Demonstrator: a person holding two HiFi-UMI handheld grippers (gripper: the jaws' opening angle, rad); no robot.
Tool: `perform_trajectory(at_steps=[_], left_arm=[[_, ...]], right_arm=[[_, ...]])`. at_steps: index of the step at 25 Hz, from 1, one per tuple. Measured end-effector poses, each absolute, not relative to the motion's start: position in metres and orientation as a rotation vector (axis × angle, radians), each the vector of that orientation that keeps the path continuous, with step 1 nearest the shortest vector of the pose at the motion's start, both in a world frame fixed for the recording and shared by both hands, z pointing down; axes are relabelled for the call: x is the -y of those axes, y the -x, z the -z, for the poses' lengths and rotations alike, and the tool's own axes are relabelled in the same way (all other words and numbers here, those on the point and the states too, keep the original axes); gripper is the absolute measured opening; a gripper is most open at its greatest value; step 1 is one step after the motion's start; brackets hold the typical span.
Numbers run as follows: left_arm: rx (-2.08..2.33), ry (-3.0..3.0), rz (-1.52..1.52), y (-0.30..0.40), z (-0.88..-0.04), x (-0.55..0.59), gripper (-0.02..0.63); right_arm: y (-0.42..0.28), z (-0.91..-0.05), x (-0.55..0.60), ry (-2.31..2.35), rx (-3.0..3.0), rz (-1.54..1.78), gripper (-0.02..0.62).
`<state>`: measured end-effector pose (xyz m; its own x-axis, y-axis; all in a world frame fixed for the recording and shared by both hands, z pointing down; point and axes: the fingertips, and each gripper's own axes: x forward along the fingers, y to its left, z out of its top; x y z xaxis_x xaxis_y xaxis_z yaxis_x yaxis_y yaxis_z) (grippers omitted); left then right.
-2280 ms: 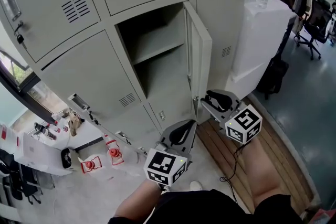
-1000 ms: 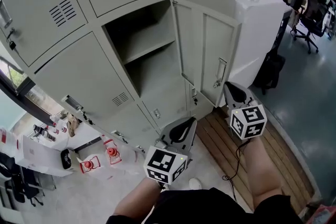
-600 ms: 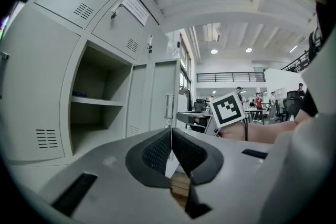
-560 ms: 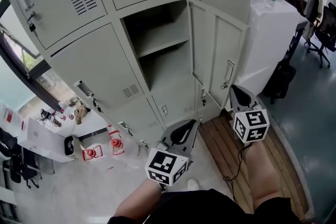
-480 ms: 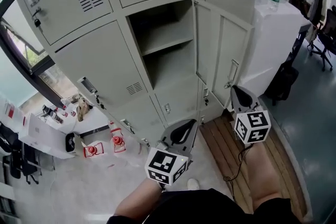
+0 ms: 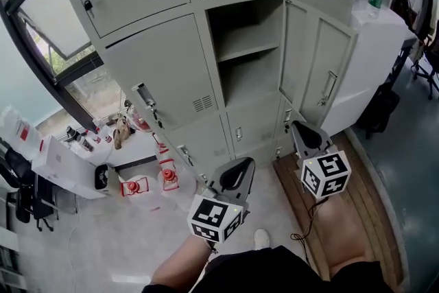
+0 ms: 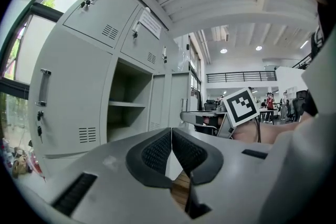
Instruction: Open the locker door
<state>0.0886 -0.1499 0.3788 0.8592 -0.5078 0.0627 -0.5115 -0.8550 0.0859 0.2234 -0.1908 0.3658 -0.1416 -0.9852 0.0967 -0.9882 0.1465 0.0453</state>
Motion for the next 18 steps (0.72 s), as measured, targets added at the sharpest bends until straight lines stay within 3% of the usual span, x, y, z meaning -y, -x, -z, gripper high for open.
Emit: perform_trajectory(at_steps=[9, 18], left_arm=[[0.767, -2.923, -0.067, -0.015, -0.388, 0.117, 0.017], [0.711, -2.914, -0.055, 0.027, -0.399, 0.080, 0.017]], right_arm=[[-0.125, -0.376, 0.143, -1.949, 2.329, -0.083, 0.054], [-0.070, -0.383, 0.089, -1.973, 2.320, -0.116, 0.054]])
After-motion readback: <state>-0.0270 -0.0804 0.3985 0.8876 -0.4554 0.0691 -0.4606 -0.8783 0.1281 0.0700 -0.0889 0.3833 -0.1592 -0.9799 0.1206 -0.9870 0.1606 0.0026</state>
